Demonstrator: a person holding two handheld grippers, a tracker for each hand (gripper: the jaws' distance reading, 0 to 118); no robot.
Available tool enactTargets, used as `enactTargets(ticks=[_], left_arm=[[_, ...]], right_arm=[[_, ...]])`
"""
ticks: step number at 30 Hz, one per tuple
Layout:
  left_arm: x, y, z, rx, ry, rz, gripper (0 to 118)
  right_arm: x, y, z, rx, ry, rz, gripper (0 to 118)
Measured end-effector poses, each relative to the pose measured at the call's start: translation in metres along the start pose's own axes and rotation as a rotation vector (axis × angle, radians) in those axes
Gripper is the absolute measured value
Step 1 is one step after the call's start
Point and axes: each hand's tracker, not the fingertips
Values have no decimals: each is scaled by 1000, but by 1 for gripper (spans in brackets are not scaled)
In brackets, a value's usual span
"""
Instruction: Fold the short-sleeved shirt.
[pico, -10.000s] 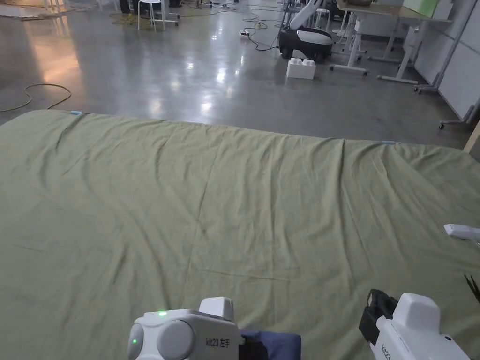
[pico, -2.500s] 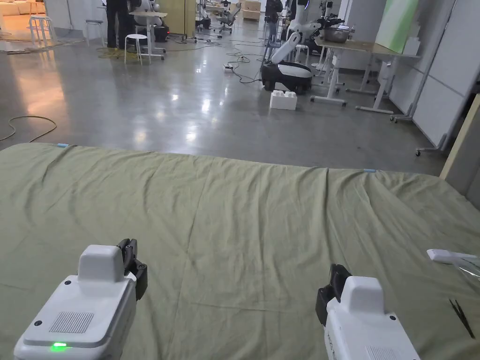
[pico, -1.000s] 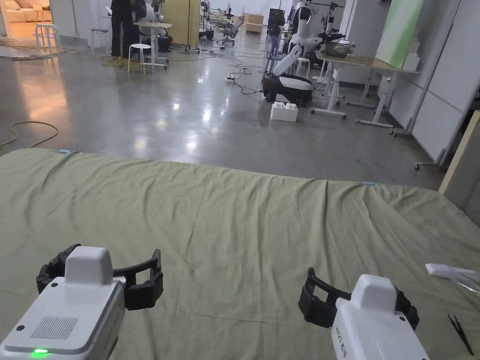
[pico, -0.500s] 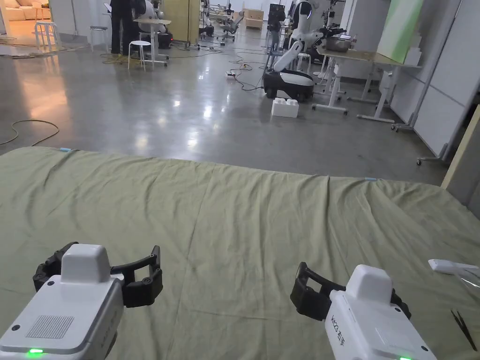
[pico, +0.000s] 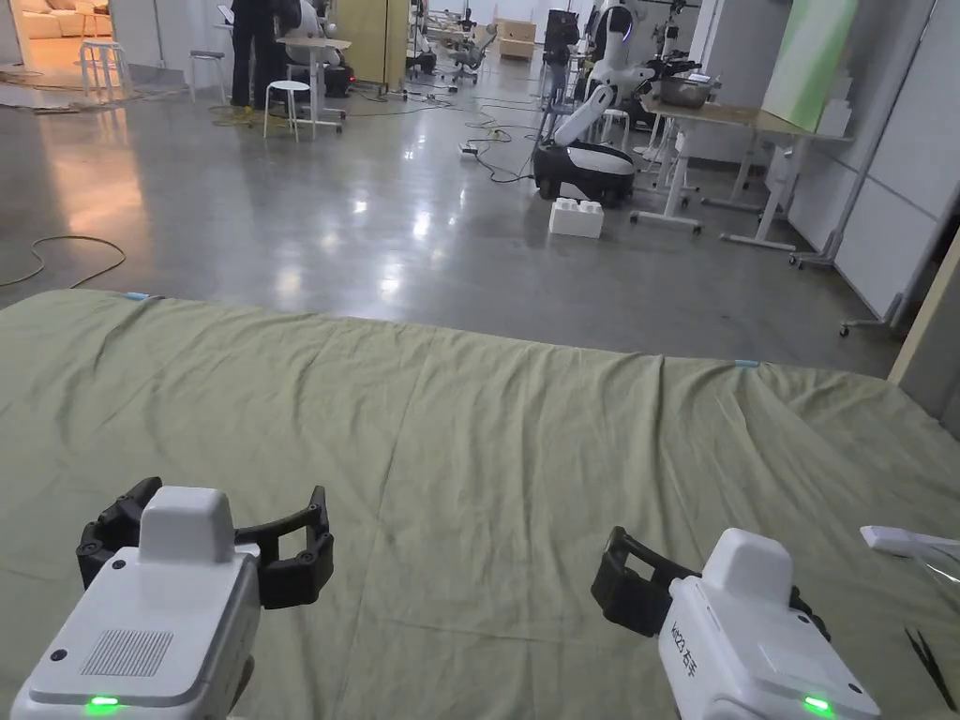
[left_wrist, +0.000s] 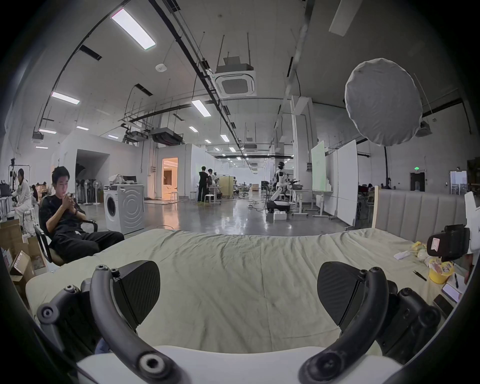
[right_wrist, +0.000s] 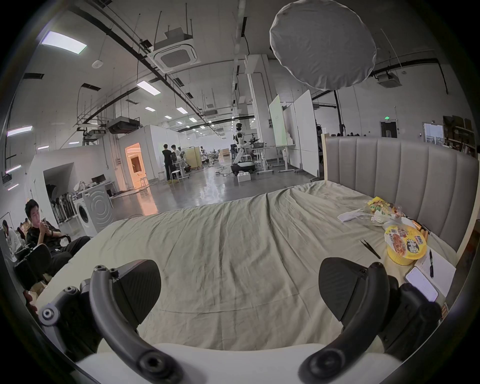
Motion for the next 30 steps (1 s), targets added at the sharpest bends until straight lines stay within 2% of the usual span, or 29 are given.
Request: enactTargets(ticks=[7, 10, 14, 19, 23, 26, 30], left_arm=[[1, -4, -3, 1, 18, -19, 118], [0, -6, -5, -15, 22, -29, 118], [-4, -6, -7, -36, 15, -8, 118], [-5, -6, -10, -35, 4, -16, 118], [-4, -5, -11, -23, 4, -32, 118], [-4, -6, -11, -23, 5, -40, 118], [-6, -7, -11, -17, 3, -36, 118]], right_arm=[[3, 2, -2, 18, -36, 41, 118], [6, 4, -6, 11, -67, 22, 118], [11, 5, -7, 15, -40, -4, 118], [8, 7, -9, 22, -39, 16, 118], [11, 0, -10, 97, -21, 17, 118], [10, -3, -9, 125, -29, 31, 118], [9, -7, -8, 177, -28, 95, 118]])
